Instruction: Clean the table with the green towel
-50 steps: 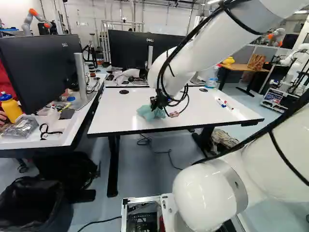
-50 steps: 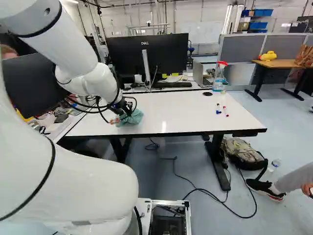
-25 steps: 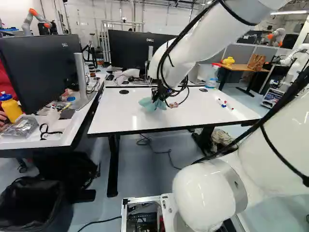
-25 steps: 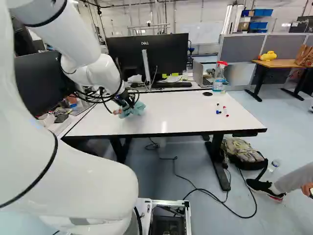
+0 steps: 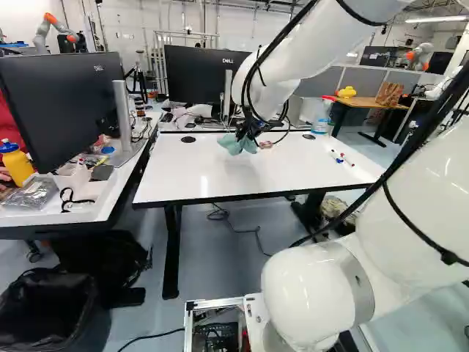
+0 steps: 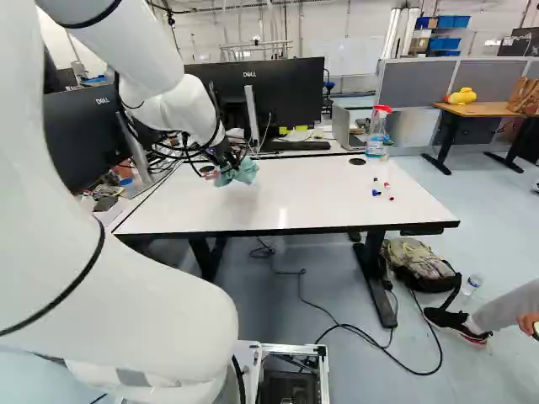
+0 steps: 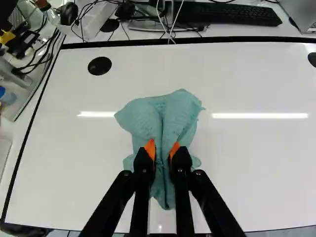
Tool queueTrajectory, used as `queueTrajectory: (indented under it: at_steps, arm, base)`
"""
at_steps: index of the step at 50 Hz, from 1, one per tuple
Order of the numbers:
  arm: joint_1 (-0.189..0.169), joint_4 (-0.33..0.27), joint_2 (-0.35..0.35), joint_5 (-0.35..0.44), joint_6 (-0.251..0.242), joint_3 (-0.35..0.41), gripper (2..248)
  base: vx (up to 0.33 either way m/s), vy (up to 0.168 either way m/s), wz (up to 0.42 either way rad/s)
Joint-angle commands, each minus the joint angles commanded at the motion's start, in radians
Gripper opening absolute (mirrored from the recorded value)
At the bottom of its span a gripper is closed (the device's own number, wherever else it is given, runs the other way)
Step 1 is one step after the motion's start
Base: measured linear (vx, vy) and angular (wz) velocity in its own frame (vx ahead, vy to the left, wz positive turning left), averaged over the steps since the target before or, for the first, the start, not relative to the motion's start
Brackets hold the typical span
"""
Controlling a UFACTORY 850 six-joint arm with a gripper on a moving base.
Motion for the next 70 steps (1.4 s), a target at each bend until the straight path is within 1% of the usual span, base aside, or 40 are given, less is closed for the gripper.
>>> queueTrajectory:
  at_steps: [34, 70]
  arm:
    - [-0.083, 0.0, -0.158, 0.0, 0.0, -0.151, 51]
    - [-0.155, 0.0, -0.323, 0.0, 0.0, -0.324, 51]
  base:
    - [0.0, 0.0, 0.0]
    - [0.0, 0.0, 0.0]
